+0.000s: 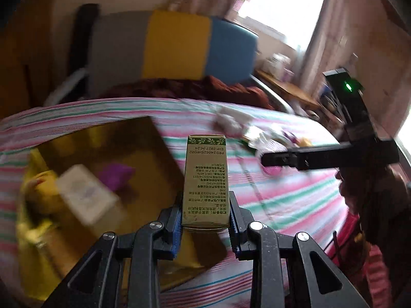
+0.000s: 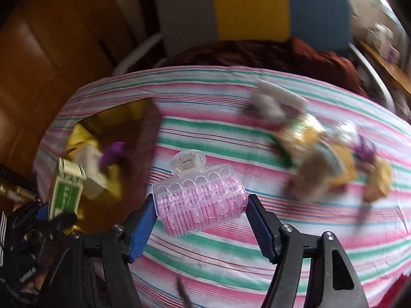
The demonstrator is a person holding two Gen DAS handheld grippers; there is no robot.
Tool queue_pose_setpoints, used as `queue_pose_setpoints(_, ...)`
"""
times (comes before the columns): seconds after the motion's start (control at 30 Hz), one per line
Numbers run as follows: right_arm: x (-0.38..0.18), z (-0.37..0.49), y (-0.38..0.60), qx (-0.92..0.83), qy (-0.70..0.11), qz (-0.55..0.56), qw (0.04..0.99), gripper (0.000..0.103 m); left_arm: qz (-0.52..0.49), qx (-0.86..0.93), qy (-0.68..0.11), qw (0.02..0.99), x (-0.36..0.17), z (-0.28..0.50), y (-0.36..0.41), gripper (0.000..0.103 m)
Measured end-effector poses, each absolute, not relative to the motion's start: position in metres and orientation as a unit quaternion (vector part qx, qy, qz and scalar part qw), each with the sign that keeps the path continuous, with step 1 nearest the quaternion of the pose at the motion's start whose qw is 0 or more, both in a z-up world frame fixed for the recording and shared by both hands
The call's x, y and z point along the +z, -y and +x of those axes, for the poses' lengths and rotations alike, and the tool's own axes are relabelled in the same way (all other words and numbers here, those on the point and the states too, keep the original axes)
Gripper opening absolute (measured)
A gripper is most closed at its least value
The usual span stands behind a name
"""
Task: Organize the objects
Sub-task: 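Carry the green box and pink roller to the gold tray and release both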
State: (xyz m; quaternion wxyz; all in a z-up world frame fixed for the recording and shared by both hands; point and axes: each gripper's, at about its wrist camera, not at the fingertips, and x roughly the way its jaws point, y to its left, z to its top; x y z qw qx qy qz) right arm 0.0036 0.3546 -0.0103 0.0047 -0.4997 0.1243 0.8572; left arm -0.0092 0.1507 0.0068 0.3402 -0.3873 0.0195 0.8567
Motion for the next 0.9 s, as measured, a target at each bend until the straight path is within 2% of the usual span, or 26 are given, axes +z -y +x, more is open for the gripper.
queue_pose_setpoints(0.43,-0.013,-0.026,-0.259,0.871,-0.103,-0.475,-0.070,0.070,-0.353,0.922,0.003,0.157,0.006,-0.025,-0.034,0.030)
queue_pose_setpoints(0.9,-0.013,-0.047,-0.226,0.874,-0.082,-0.472,-0.083,0.070,-0.372,0.918,0.015,0.137,-0.011,-0.025,-0.013,0.030)
